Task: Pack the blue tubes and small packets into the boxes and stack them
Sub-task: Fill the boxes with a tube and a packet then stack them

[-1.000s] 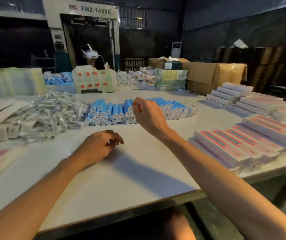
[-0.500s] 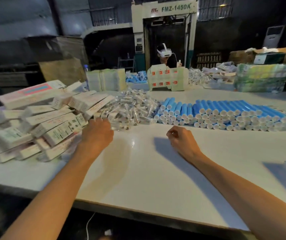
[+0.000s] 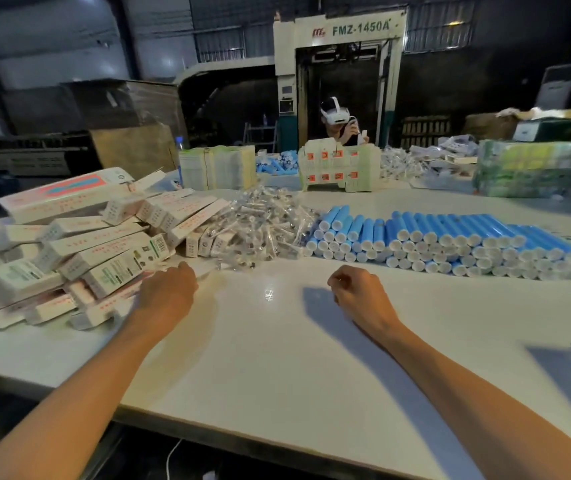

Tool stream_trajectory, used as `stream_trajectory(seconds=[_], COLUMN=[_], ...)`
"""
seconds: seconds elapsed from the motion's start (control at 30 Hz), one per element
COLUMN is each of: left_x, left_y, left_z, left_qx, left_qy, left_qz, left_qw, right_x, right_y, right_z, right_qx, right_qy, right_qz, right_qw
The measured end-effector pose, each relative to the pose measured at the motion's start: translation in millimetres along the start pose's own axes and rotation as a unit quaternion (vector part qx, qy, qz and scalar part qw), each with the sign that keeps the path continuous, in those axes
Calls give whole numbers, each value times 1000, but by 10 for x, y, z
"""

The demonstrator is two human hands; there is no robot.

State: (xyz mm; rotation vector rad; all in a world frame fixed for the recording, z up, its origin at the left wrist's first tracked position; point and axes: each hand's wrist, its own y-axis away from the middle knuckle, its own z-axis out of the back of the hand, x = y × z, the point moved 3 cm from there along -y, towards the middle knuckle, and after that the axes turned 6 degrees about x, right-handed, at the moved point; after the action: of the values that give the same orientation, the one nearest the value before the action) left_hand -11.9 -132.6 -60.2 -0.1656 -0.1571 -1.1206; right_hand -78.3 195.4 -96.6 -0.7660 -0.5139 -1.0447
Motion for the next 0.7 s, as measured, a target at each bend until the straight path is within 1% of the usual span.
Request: stream_trajectory(seconds=[0.1,0.17,0.2,0.23,0.27,0.3,0.37,0.4,0.43,0.47,0.53,0.57,0.7], left_x=[-83,-258,-377,-506,-643,-791,-1076,-1192,-1290,-1364,-1451,-1472,-1482], left_y=[19,48,63,67,50,19,-44,-67,-82,-88,-87,-94,-148], left_z=[226,423,515,591,639,666,648,610,561,495,334,264,117], left_qx=[6,-4,-13,-19,-19,-10,31,44,45,38,27,24,14], left_qy=[125,180,220,276,350,438,610,674,718,747,780,788,792], left_qz=[-20,-77,-111,-144,-172,-195,-209,-207,-206,-208,-209,-208,-208], left_qw=[992,981,969,950,921,878,763,708,663,631,589,578,574], right_x=[14,39,57,78,111,144,198,216,220,208,154,123,75], right_y=[-18,-13,-7,-1,4,-7,-109,-207,-339,-501,-876,-1073,-1711], right_z=[-6,-8,-7,-2,14,42,133,194,263,334,450,489,477], right_qx=[-4,-14,-21,-30,-38,-48,-73,-84,-91,-95,-91,-86,-46], right_qy=[2,0,-7,-20,-35,-51,-75,-82,-87,-84,-52,-28,110], right_qz=[2,-1,-3,-6,-10,-15,-32,-46,-63,-81,-117,-130,-152], right_qw=[1000,1000,1000,999,999,997,994,992,990,989,988,987,981])
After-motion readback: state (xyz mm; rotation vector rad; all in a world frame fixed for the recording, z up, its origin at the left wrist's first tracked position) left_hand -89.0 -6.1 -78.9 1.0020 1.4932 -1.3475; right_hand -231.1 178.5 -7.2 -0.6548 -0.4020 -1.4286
